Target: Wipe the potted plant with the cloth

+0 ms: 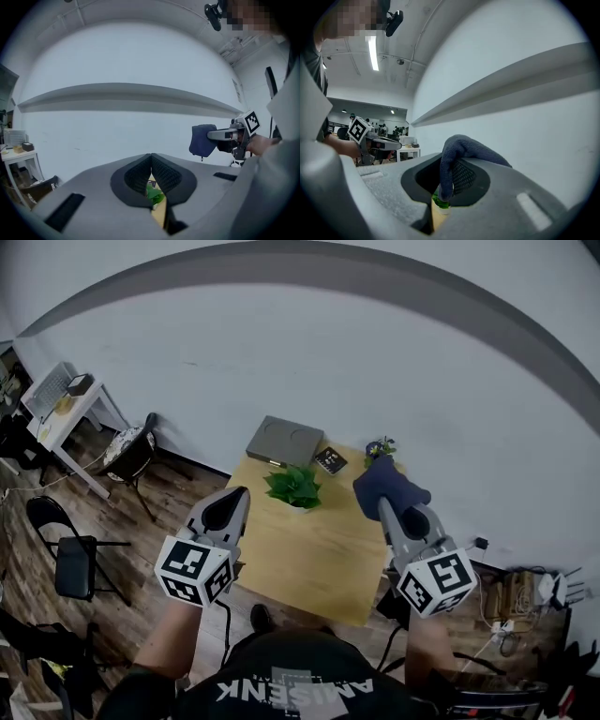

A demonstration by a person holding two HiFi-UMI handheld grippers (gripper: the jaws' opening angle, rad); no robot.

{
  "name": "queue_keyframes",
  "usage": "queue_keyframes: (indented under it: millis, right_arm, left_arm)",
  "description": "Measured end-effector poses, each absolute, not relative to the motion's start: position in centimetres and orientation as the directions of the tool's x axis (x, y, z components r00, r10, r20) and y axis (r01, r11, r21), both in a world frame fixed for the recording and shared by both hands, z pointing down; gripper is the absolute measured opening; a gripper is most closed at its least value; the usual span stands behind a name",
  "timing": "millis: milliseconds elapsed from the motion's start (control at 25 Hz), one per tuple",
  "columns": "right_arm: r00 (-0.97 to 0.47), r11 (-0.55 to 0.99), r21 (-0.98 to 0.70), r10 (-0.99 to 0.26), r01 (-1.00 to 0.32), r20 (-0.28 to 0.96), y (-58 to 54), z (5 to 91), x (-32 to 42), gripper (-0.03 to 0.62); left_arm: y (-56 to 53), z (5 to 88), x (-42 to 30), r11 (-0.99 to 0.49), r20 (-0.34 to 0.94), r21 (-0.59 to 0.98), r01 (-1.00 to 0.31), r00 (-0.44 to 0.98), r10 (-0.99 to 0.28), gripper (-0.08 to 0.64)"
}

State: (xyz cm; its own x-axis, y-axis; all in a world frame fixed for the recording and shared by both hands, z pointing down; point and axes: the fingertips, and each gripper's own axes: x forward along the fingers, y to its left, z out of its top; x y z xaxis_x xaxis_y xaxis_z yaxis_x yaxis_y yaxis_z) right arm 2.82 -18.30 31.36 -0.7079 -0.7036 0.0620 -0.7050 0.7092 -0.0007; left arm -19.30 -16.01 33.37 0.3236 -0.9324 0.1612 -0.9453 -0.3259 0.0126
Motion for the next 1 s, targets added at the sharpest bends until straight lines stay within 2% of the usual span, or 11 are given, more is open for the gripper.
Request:
queue_keyframes:
  millis: [160, 280, 320, 600, 1000]
  right_arm:
    - [-0.682, 0.684, 0.004, -0.727, -0.729, 0.081, -19.2, 31.7, 0.7, 0.028]
    - [-0.667, 0.671, 0.015, -0.739, -0.742, 0.094, -19.5, 32.0, -0.6, 0.028]
    - [-0.663, 0.667, 0.02, -0.743, -0.745, 0.098, -19.6, 32.0, -0.9, 0.028]
    - [-0.603, 0.607, 0.001, -0.789, -0.795, 0.119, -20.2, 33.0, -1.5, 0.028]
    - [-0.612, 0.619, -0.022, -0.77, -0.785, 0.179, -20.9, 35.5, 0.9, 0.028]
  left_arm:
    - [-17.7, 34.6, -21.0, -0.386, 0.212, -0.076, -0.919, 0.363, -0.907, 0.003]
    - [-18.6, 35.0, -21.5, -0.439, 0.221, -0.081, -0.895, 0.414, -0.883, 0.007]
    - [-18.8, 35.2, -21.7, -0.457, 0.226, -0.082, -0.886, 0.43, -0.874, 0.058]
    - [-20.3, 38.7, -21.3, -0.576, 0.326, -0.169, -0.8, 0.506, -0.799, 0.094]
    - [-21.8, 46.3, -18.2, -0.631, 0.524, -0.27, -0.728, 0.438, -0.73, 0.094]
